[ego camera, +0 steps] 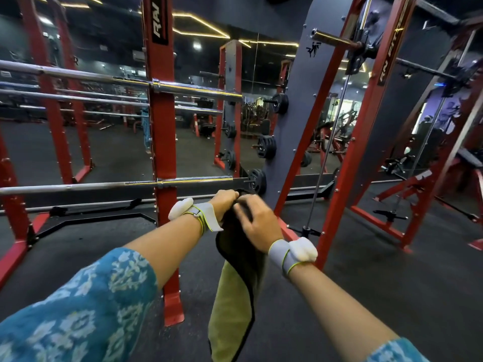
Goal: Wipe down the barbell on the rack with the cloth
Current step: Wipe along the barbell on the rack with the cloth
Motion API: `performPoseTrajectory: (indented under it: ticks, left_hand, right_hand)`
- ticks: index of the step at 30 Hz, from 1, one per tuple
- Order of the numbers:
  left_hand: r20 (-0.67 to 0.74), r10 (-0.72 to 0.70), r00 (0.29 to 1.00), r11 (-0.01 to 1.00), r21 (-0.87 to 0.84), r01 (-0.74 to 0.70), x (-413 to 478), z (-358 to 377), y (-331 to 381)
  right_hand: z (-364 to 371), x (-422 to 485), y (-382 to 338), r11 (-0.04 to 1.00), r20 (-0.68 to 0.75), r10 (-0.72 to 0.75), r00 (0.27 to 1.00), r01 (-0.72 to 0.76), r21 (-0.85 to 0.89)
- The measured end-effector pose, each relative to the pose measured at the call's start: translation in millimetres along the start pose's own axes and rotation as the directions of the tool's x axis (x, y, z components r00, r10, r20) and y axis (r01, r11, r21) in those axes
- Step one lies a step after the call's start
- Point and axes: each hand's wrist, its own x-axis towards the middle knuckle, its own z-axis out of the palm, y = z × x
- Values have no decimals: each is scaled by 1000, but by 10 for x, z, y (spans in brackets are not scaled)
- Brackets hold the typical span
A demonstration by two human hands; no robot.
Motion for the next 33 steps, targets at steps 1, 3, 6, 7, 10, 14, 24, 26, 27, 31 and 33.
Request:
performPoseTrajectory:
  ticks: [1, 3, 6, 7, 10, 14, 24, 26, 27, 31, 33]
  left_hand:
    - [38, -28, 999, 997, -77, 31, -38, 7, 41]
    - [243, -68, 968, 968, -219, 123, -149, -20, 119]
    - [450, -22, 893, 999, 35, 7, -232, -59, 134]
    - [384, 14, 923, 983, 163, -83, -230, -60, 128]
    - [233, 124, 965, 905, 372, -206, -180, -53, 77]
    - [317, 140, 938, 797, 526, -297, -180, -83, 43]
    - [409, 213, 887, 505, 731, -459, -241, -63, -29]
    - [386, 193, 902, 400, 809, -431, -246, -91, -63]
    - [365, 183, 913, 379, 831, -408, -241, -102, -91]
    - [261, 209, 942, 421, 846, -328, -209, -131, -179]
    - [243, 204, 948, 481, 819, -314, -202, -124, -194]
  right_hand:
    - [29, -27, -22, 999, 48, -51, 998, 52, -15]
    - [58, -61, -14, 990, 72, -129, 989, 133, -52]
    - [49, -103, 75, 978, 133, -189, 973, 199, -69]
    - [28, -124, 97, 978, 146, -192, 970, 201, -49]
    - [-39, -158, 85, 997, 16, -77, 997, 76, 27]
    - [-146, -76, 129, 983, -144, 114, 983, -133, -128]
    - [-195, -47, 286, 898, 130, 373, 919, -321, -301]
    - [-207, -61, 277, 891, 98, 410, 907, -375, -256]
    - [-212, -72, 273, 882, 81, 429, 900, -397, -255]
    - [-213, -73, 265, 840, -23, 502, 865, -493, -228]
    - [-219, -67, 261, 832, -67, 514, 855, -516, -206]
